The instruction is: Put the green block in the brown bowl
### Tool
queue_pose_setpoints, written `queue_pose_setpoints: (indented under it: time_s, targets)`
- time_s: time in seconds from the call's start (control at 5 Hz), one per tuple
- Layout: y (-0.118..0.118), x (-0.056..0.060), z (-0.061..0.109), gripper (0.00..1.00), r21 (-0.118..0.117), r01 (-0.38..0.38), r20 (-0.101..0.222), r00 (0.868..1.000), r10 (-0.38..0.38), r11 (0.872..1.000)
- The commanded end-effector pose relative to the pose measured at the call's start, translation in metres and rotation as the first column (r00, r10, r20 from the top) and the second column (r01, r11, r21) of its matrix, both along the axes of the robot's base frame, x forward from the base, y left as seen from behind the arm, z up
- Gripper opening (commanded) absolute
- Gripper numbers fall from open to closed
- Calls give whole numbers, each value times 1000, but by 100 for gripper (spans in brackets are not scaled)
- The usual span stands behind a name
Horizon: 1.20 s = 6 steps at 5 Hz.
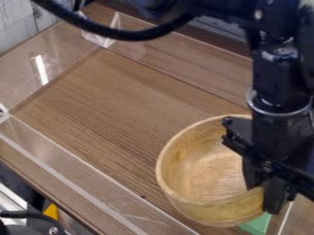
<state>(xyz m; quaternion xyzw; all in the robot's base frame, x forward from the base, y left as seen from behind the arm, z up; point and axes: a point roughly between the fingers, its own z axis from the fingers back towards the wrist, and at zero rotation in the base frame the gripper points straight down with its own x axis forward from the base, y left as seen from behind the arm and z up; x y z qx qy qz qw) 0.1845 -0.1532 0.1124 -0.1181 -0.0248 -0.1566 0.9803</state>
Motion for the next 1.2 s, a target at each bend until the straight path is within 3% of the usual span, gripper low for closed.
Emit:
queue_pose_setpoints:
  time_s: [0.0, 1.0]
  targets:
    - [0, 4, 11, 0, -30, -7, 37, 999, 8, 1000]
    - [-2, -3, -7, 0, -39, 9, 13, 1000, -8, 999]
